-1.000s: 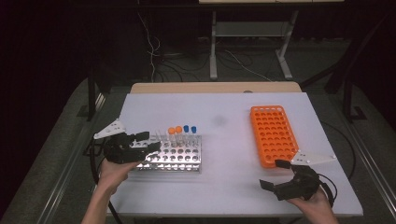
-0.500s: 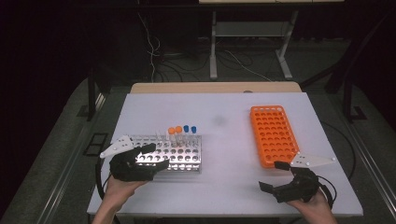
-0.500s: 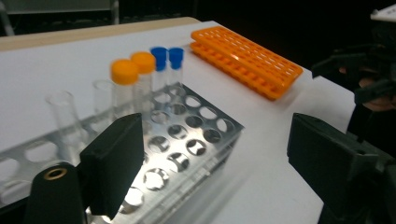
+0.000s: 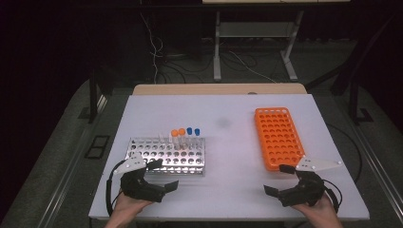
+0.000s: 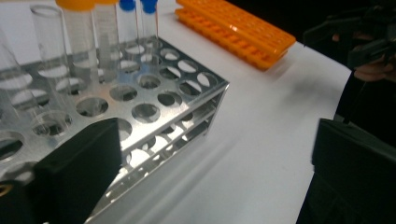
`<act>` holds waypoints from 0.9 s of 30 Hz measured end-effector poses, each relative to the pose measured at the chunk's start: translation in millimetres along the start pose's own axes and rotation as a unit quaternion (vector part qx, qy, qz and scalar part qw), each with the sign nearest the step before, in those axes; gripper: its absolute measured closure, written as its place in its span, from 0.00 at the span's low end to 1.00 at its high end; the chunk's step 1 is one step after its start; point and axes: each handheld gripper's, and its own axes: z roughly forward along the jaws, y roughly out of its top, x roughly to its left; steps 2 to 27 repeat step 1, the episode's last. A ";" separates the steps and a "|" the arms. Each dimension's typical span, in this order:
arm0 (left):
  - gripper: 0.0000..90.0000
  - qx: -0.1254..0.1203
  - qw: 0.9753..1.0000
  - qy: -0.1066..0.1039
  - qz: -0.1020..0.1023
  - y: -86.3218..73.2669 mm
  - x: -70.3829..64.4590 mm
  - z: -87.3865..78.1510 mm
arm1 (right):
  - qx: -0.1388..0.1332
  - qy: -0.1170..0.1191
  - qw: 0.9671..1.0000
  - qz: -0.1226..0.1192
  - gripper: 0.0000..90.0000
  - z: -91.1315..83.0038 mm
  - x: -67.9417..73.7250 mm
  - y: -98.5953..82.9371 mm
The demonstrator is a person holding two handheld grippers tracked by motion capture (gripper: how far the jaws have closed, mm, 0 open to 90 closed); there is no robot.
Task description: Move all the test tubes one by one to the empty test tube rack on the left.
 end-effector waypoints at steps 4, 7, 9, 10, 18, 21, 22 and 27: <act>0.00 0.000 1.000 -0.001 -0.002 -0.9 0.1 0.7 | 0.000 0.000 1.000 0.000 0.00 -0.2 0.0 -0.1; 0.00 0.000 1.000 -0.001 -0.002 -0.9 0.1 0.7 | 0.000 0.000 1.000 0.000 0.00 -0.2 0.0 -0.1; 0.00 0.000 1.000 -0.001 -0.002 -0.9 0.1 0.7 | 0.000 0.000 1.000 0.000 0.00 -0.2 0.0 -0.1; 0.00 0.000 1.000 -0.001 -0.002 -0.9 0.1 0.7 | 0.000 0.000 1.000 0.000 0.00 -0.2 0.0 -0.1; 0.00 0.000 1.000 -0.001 -0.002 -0.9 0.1 0.7 | 0.000 0.000 1.000 0.000 0.00 -0.2 0.0 -0.1; 0.00 0.000 1.000 -0.001 -0.002 -0.9 0.1 0.7 | 0.000 0.000 1.000 0.000 0.00 -0.2 0.0 -0.1; 0.00 0.000 1.000 -0.001 -0.002 -0.9 0.1 0.7 | 0.000 0.000 1.000 0.000 0.00 -0.2 0.0 -0.1; 0.00 0.000 1.000 -0.001 -0.002 -0.9 0.1 0.7 | 0.000 0.000 1.000 0.000 0.00 -0.2 0.0 -0.1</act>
